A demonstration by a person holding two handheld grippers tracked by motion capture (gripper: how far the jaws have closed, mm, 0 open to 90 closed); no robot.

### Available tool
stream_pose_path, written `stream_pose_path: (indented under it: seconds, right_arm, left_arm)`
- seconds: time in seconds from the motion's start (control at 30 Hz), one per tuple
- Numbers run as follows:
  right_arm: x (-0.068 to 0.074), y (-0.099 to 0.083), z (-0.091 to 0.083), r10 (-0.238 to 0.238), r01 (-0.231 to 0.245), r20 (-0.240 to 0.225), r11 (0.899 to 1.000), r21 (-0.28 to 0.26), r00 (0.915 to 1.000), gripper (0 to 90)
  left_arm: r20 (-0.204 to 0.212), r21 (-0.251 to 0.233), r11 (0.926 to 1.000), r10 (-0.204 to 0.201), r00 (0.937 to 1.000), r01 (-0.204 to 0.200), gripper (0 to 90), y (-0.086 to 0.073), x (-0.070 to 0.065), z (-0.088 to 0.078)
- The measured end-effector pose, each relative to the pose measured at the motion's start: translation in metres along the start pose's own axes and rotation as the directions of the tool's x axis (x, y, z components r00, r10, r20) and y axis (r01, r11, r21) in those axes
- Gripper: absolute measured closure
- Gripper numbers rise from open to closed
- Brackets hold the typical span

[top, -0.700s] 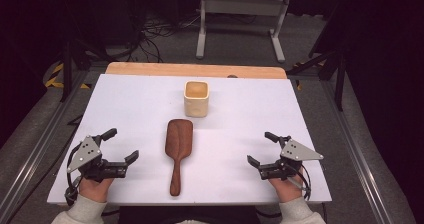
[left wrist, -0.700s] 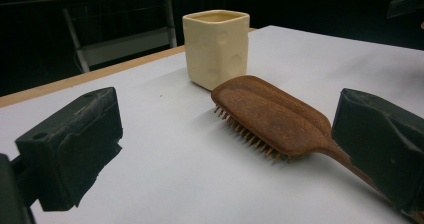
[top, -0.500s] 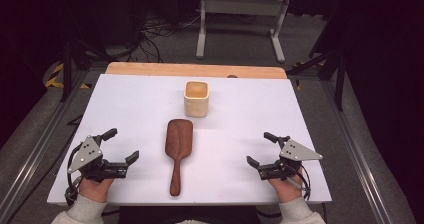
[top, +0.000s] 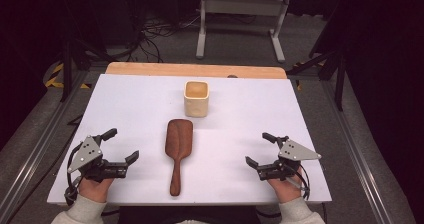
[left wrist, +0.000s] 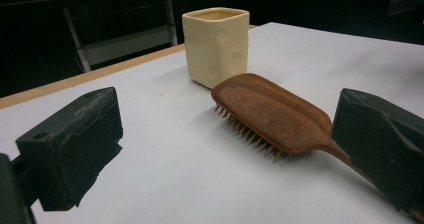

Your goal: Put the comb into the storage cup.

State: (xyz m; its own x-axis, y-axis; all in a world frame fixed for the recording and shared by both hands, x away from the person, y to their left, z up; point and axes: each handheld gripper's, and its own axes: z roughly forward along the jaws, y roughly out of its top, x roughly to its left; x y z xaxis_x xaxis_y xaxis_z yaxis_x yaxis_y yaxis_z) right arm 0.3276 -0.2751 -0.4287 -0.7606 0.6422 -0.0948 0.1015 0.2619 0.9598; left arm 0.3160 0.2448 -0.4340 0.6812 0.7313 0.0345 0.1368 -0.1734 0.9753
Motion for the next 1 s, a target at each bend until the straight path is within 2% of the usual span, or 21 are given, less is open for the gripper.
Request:
stream_pose_path:
  seconds: [0.07, 0.17, 0.27, 0.5, 0.6, 0.8, 1.0]
  right_arm:
    - [0.0, 0.001, 0.001, 0.004, -0.004, -0.007, 1.0, -0.003, 1.0, 3.4]
    - [0.0, 0.007, 0.009, -0.002, 0.002, -0.031, 1.0, 0.02, 0.9995, 4.1]
    - [0.0, 0.014, 0.014, 0.008, -0.008, -0.055, 1.0, 0.008, 0.9985, 4.6]
    - [0.009, 0.031, 0.032, -0.024, 0.027, -0.11, 0.999, 0.028, 0.9937, 6.1]
    - [0.014, 0.038, 0.044, -0.042, 0.049, -0.14, 0.998, 0.046, 0.9892, 6.5]
    - [0.02, 0.045, 0.054, -0.056, 0.066, -0.176, 0.997, 0.047, 0.9828, 8.2]
    - [0.027, 0.052, 0.067, -0.076, 0.092, -0.228, 0.994, 0.057, 0.9708, 11.6]
  left_arm:
    - [-0.002, 0.004, 1.0, 0.001, 1.0, -0.001, 1.2, 0.0, 0.0, 0.0]
    - [-0.002, 0.004, 1.0, 0.001, 1.0, -0.001, 1.2, 0.0, 0.0, 0.001]
    - [-0.001, 0.007, 1.0, 0.005, 1.0, -0.005, 1.1, 0.0, 0.0, 0.0]
    - [0.003, -0.001, 1.0, 0.001, 1.0, -0.001, 1.0, 0.0, 0.001, -0.001]
    - [0.002, -0.001, 1.0, 0.004, 1.0, -0.004, 1.0, 0.0, 0.001, -0.001]
    - [0.004, -0.002, 1.0, 0.003, 1.0, -0.003, 1.0, 0.0, 0.001, -0.001]
    - [0.004, 0.0, 1.0, 0.005, 1.0, -0.005, 1.0, 0.0, 0.001, -0.001]
